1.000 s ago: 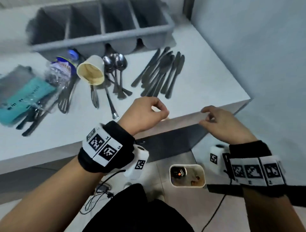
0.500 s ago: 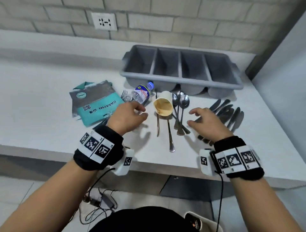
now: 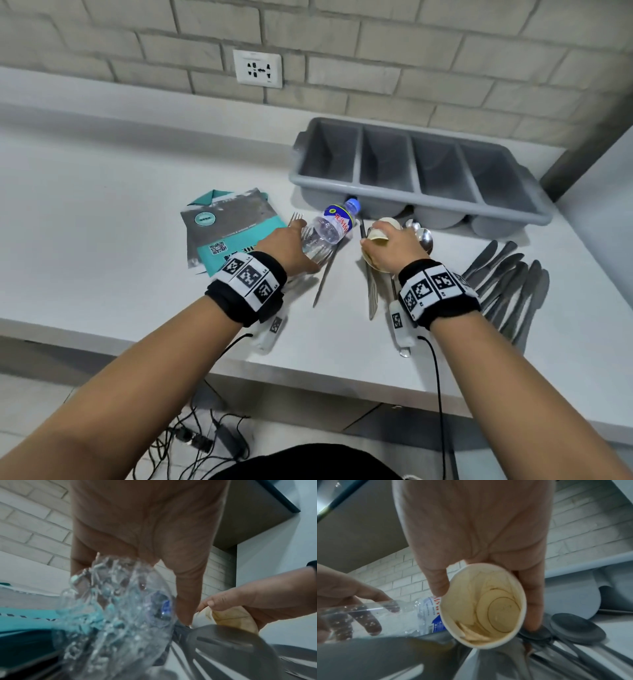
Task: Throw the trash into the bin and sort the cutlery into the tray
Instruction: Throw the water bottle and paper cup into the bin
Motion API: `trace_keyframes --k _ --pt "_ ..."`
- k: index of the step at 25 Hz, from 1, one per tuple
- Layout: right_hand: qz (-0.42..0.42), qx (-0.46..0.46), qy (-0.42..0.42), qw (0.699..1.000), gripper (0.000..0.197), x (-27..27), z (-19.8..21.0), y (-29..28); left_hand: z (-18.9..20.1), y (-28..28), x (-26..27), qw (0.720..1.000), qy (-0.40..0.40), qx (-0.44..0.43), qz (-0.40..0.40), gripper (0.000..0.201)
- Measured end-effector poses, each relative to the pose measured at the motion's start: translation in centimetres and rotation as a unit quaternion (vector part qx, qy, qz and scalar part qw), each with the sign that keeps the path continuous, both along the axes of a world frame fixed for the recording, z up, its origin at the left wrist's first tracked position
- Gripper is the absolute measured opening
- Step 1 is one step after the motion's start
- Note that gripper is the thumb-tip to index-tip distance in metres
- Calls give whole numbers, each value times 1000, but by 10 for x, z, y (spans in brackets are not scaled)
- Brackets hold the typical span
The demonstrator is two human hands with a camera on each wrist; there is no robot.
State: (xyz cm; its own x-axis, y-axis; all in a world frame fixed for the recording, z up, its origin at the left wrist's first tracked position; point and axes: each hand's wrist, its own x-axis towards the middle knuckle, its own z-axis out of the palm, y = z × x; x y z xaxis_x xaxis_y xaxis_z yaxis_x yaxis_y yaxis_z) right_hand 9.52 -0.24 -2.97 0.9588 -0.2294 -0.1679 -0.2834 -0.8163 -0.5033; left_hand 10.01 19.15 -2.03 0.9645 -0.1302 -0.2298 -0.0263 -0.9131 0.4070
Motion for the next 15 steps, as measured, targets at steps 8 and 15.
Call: trace_keyframes --k 8,15 --pt "-32 73 -76 994 45 -20 12 0 32 16 -15 997 -36 -74 3 80" --pt "-158 167 -219 948 53 -134 27 -53 56 -51 -75 971 -4 -206 -118 65"
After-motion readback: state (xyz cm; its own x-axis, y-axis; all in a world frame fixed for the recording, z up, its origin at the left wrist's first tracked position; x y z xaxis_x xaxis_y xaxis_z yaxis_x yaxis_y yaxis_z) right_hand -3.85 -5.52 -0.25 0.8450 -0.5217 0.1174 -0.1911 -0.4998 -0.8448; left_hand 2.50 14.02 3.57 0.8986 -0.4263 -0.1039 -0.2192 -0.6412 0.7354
